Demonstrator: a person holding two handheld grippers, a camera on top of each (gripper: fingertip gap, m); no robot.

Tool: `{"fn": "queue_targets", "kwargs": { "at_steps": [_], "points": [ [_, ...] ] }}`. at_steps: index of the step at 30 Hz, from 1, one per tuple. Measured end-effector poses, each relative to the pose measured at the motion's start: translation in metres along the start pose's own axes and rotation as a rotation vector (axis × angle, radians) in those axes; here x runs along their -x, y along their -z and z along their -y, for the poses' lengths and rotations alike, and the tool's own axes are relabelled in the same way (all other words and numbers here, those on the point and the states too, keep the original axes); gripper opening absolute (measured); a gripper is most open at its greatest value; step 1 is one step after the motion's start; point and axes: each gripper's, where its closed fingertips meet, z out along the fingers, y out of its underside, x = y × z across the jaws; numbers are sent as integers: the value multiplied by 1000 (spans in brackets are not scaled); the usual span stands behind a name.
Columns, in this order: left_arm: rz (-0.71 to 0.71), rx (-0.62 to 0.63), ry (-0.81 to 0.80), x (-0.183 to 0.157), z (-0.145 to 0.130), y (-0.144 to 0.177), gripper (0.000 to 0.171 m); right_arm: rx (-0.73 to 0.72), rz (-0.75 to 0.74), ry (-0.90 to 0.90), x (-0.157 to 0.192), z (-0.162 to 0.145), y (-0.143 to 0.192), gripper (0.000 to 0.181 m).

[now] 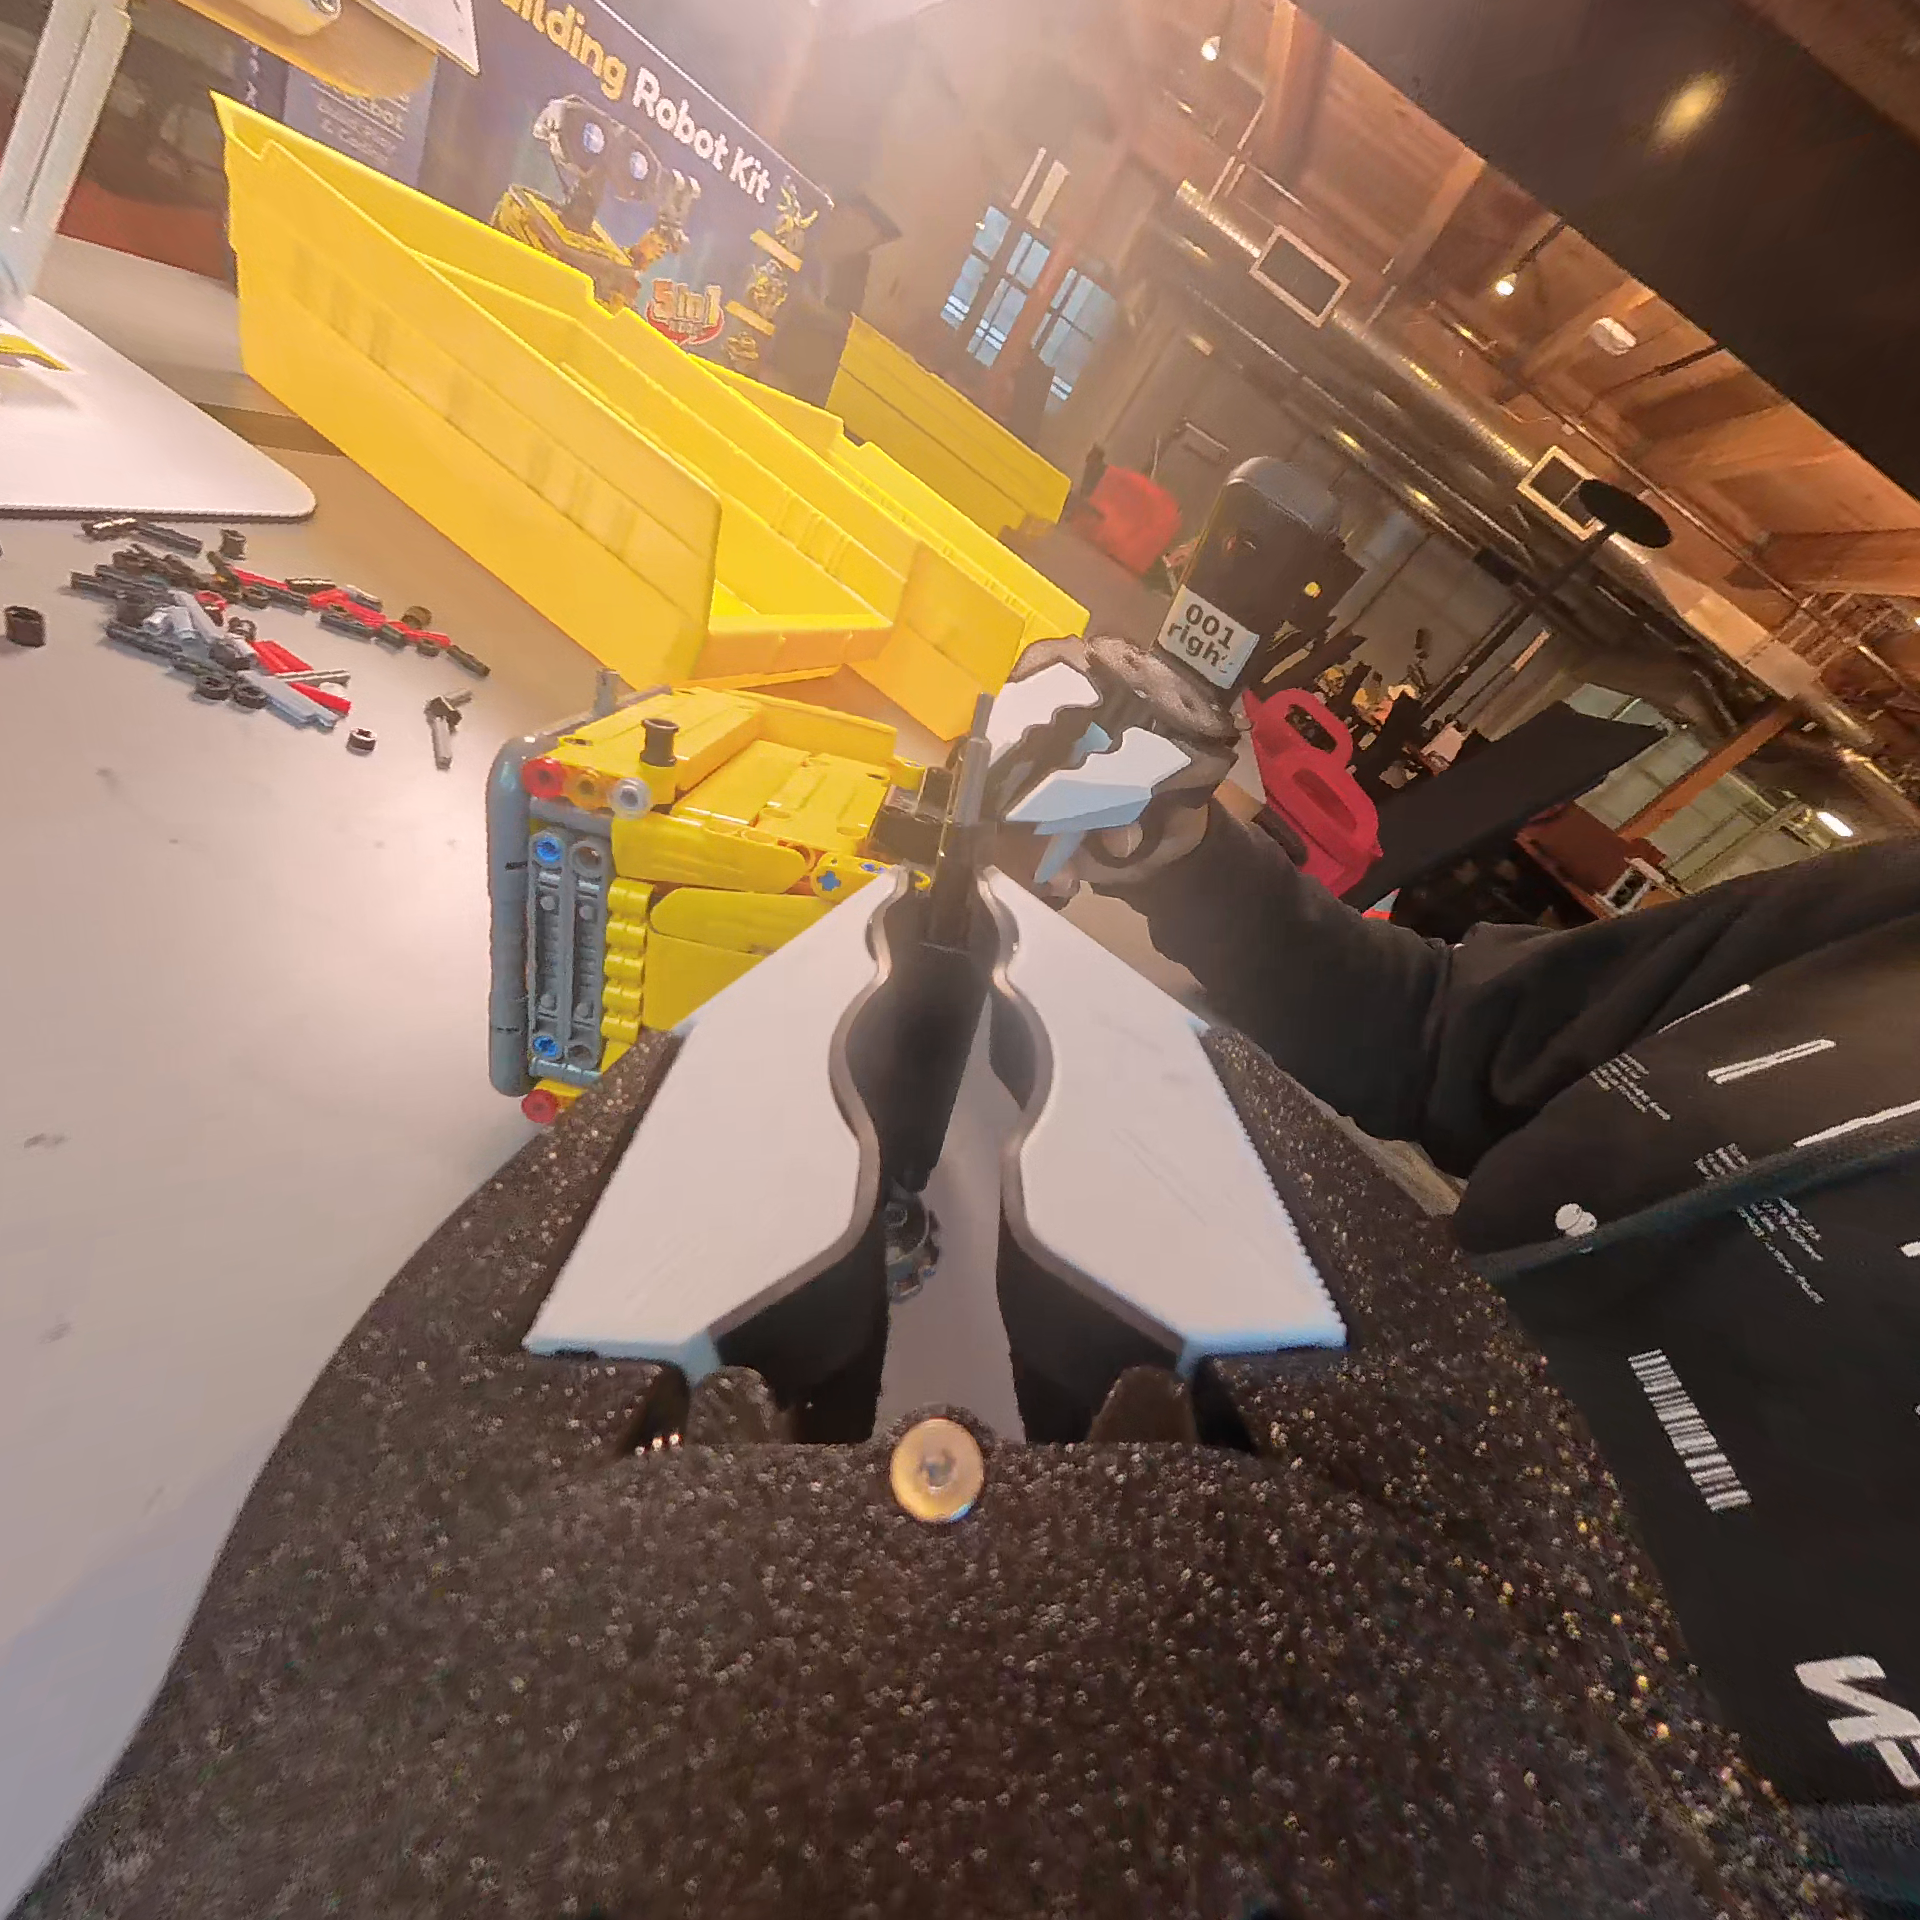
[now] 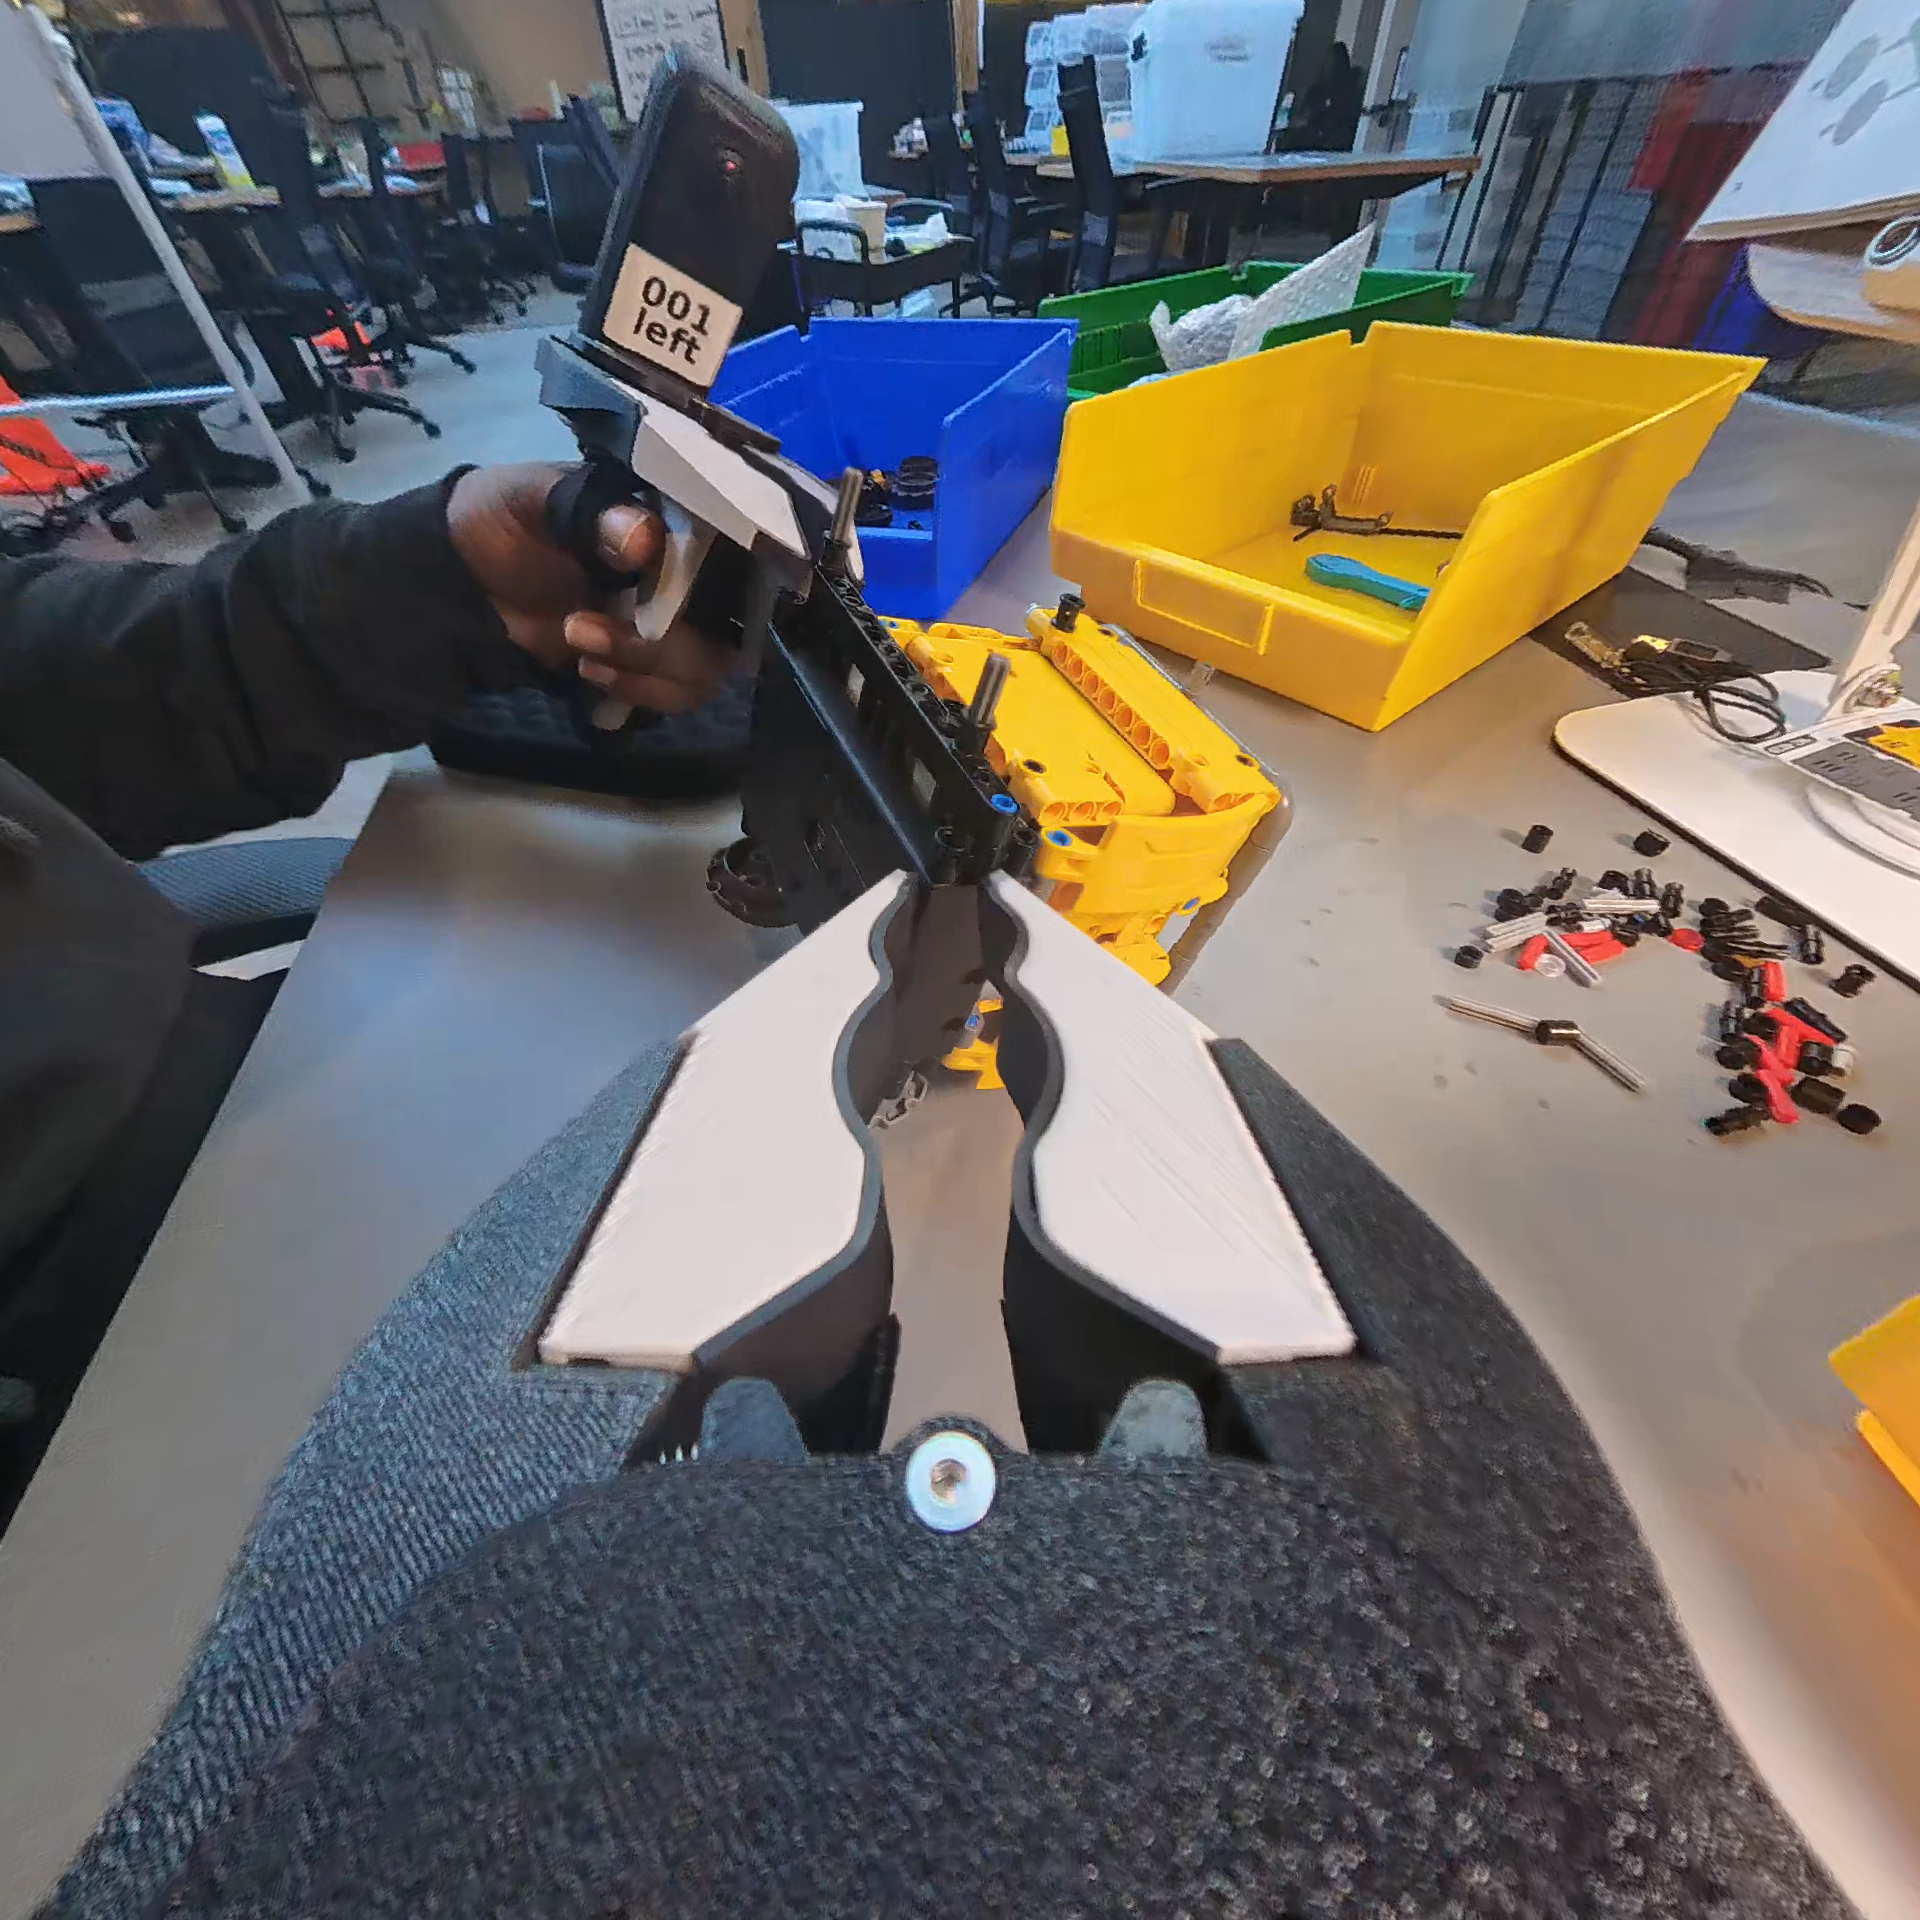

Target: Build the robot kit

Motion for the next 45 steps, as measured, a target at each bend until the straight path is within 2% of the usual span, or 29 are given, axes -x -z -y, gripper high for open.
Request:
{"fn": "queue_targets", "kwargs": {
  "at_steps": [6, 11, 19, 25, 32, 38, 42, 45],
  "points": [
    [95, 108, -84, 5, -21, 14, 20, -28, 12, -3, 2, -3, 0, 14],
    [154, 212, -145, 8, -44, 7, 27, -24, 9, -6, 0, -6, 0, 17],
    [199, 203, -169, 16, -38, -1, 20, -37, -32, -12, -3, -8, 0, 18],
    [190, 192, -115, 21, -34, -2, 18, -62, -70, -38, -9, -6, -2, 14],
    [151, 206, -57, 24, -32, 0, 17, -51, -85, -31, -12, -9, 0, 19],
    [137, 249, -62, 25, -38, 1, 33, -10, -37, -66, -6, -17, -7, 26],
    [157, 300, -93, 30, -43, -3, 34, 4, -35, -62, -5, -18, -12, 27],
    [153, 332, -129, 30, -47, -8, 26, -7, -76, -80, -12, -17, -13, 24]
  ]
}}
